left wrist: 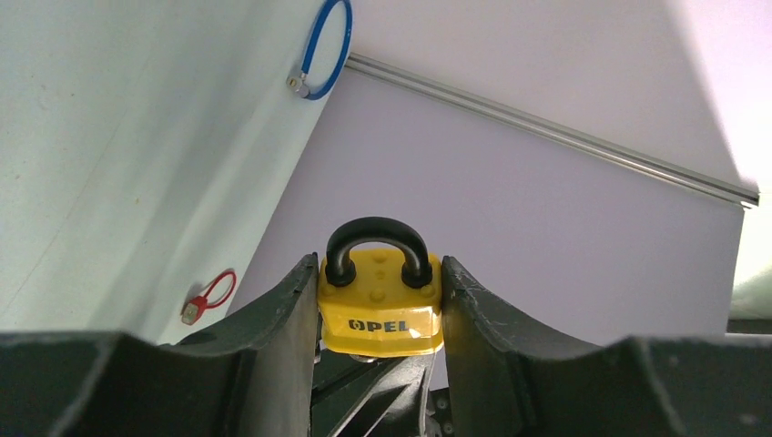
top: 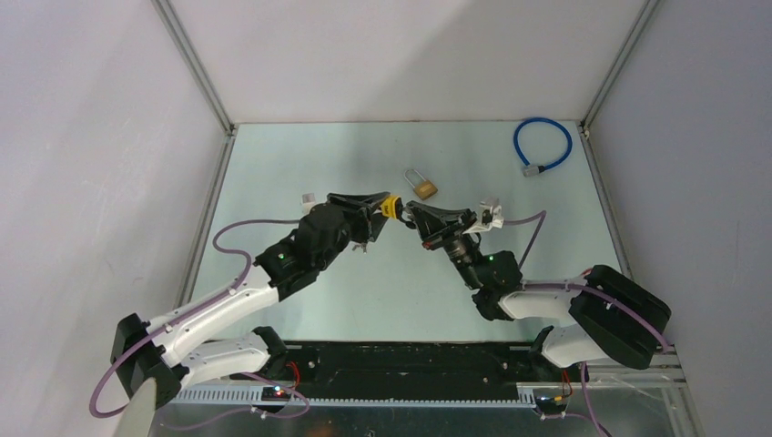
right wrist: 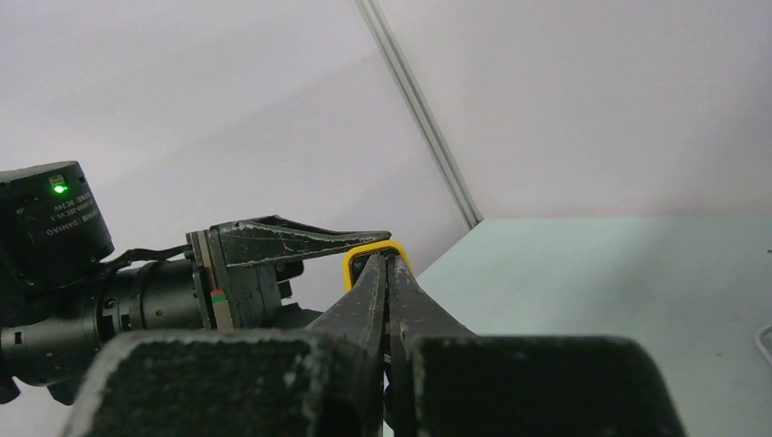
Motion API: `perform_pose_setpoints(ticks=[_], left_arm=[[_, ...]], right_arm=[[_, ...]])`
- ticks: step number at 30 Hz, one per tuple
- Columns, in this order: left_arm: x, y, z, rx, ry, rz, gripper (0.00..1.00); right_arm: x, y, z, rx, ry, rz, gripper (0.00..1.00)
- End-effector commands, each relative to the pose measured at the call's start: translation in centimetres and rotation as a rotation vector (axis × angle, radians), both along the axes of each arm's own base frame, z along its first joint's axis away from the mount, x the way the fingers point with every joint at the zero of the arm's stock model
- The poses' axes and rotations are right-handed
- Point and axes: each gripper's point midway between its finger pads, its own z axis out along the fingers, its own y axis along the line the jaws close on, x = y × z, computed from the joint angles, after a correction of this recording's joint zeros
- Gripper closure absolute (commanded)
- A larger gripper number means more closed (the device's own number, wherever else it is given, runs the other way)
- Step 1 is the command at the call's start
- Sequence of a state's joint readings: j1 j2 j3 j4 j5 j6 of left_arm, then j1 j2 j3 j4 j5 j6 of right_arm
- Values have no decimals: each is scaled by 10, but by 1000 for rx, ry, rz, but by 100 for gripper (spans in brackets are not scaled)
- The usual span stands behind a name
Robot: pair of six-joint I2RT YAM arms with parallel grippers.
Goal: Unlock with the key
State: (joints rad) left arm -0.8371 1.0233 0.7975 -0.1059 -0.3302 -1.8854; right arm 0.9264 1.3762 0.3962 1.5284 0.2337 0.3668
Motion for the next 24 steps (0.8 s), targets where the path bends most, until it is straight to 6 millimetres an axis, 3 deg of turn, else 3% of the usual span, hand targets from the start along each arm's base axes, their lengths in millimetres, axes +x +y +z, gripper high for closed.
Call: perform_pose_setpoints(ticks=[1, 11, 21, 24], left_arm=[[-12, -11, 84, -238, -173, -76, 100], [-16, -30, 72, -196, -158, -158, 100], [-20, -33, 91, -164, -233, -184, 100], [-20, -32, 88, -140, -244, -183, 100]], right_arm=[[-1, 16, -2, -4, 6, 66, 100], [-4, 16, 19, 9, -56, 113, 100], [11, 31, -13, -44, 6, 114, 100], [6, 33, -6, -42, -14, 139, 100]])
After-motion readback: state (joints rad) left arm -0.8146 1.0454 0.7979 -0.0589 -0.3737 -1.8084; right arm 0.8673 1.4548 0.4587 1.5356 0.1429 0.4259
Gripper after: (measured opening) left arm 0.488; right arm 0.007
